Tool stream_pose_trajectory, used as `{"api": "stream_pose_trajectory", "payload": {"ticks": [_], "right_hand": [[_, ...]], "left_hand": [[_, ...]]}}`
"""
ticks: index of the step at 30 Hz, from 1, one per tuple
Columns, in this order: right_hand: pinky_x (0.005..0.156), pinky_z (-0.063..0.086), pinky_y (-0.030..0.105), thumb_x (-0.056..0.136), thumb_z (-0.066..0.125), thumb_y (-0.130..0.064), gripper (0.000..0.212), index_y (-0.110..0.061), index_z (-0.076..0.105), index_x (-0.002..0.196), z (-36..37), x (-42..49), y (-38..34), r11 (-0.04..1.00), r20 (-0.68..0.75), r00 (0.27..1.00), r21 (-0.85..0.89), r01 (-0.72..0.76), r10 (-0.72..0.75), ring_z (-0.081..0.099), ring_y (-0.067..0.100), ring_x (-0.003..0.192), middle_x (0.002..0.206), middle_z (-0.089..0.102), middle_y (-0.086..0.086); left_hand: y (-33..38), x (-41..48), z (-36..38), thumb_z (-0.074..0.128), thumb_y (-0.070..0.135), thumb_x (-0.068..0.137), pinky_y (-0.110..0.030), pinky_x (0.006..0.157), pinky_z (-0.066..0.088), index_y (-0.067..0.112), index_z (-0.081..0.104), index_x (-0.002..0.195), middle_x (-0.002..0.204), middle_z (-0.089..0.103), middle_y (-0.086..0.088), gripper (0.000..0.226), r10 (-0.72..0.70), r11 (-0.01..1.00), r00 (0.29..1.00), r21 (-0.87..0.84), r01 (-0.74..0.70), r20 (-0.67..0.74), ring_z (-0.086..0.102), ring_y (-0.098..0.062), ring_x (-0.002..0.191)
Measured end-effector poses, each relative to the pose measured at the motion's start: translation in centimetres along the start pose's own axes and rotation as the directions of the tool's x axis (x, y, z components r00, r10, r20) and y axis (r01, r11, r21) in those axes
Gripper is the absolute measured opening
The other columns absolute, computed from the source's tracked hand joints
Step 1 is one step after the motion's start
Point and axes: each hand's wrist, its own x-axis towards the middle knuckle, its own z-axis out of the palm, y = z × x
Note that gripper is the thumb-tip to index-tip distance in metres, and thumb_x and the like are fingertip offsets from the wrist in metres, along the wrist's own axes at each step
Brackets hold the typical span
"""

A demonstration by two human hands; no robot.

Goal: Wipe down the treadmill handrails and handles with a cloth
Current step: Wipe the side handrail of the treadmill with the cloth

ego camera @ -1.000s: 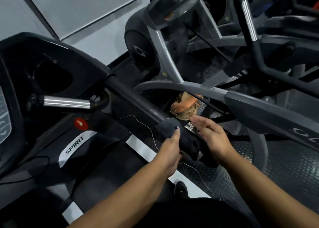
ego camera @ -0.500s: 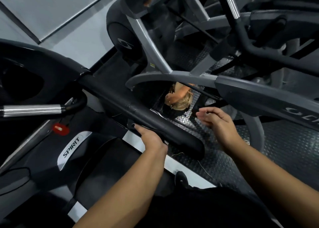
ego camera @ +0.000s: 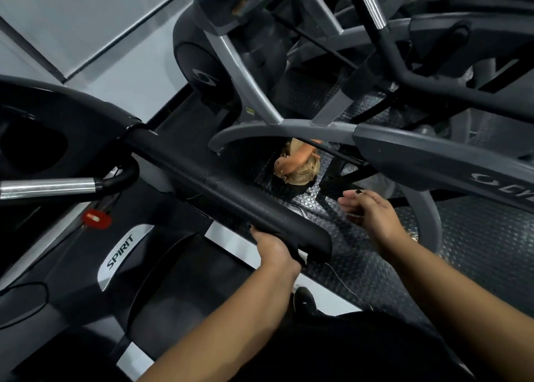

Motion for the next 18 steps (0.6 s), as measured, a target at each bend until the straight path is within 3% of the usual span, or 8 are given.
{"api": "stream_pose_trajectory", "payload": {"ticks": [6, 9, 14, 18], "right_hand": [[0.092, 0.047, 0.045, 0.103, 0.041, -0.020, 0.027, -0.012, 0.067, 0.101, -1.2, -0.2, 1.0, 0.999, 0.014, 1.000, -0.035, -0.007, 0.007, 0.063, 0.027, 0.097, 0.101, 0.071, 0.010], [0.090, 0.047, 0.044, 0.103, 0.041, -0.021, 0.027, -0.014, 0.067, 0.098, -1.8, -0.4, 1.1, 1.000, 0.015, 1.000, -0.030, -0.008, 0.009, 0.064, 0.029, 0.098, 0.100, 0.072, 0.009], [0.089, 0.047, 0.044, 0.103, 0.042, -0.022, 0.028, -0.013, 0.068, 0.100, -2.4, -0.7, 1.1, 1.000, 0.019, 1.000, -0.010, -0.005, 0.005, 0.067, 0.028, 0.093, 0.101, 0.073, 0.011], [0.086, 0.046, 0.041, 0.104, 0.036, -0.023, 0.032, -0.014, 0.067, 0.101, -2.5, -1.0, 1.1, 1.000, 0.021, 1.000, -0.017, -0.007, 0.007, 0.065, 0.027, 0.091, 0.104, 0.072, 0.012]], "left_hand": [[4.7, 2.2, 0.5, 0.030, 0.066, 0.096, -0.048, 0.098, 0.051, 0.021, 0.069, 0.104, 0.113, 0.070, -0.008, 0.059, 0.217, 0.970, 0.976, -0.123, -0.211, 0.033, 0.066, -0.031, 0.106], [5.9, 3.3, 0.3, 0.025, 0.069, 0.095, -0.048, 0.098, 0.051, 0.021, 0.068, 0.116, 0.119, 0.068, -0.008, 0.067, 0.255, 0.956, 0.966, -0.159, -0.247, 0.033, 0.065, -0.031, 0.109], [5.9, 4.0, -0.2, 0.026, 0.077, 0.089, -0.041, 0.102, 0.049, 0.024, 0.067, 0.120, 0.118, 0.069, -0.002, 0.073, 0.159, 0.971, 0.987, -0.177, -0.159, -0.013, 0.065, -0.024, 0.109], [4.0, 2.8, -0.1, 0.032, 0.069, 0.094, -0.044, 0.101, 0.049, 0.021, 0.070, 0.102, 0.103, 0.073, -0.004, 0.061, 0.055, 0.986, 0.998, -0.161, -0.052, 0.019, 0.066, -0.025, 0.101]]}}
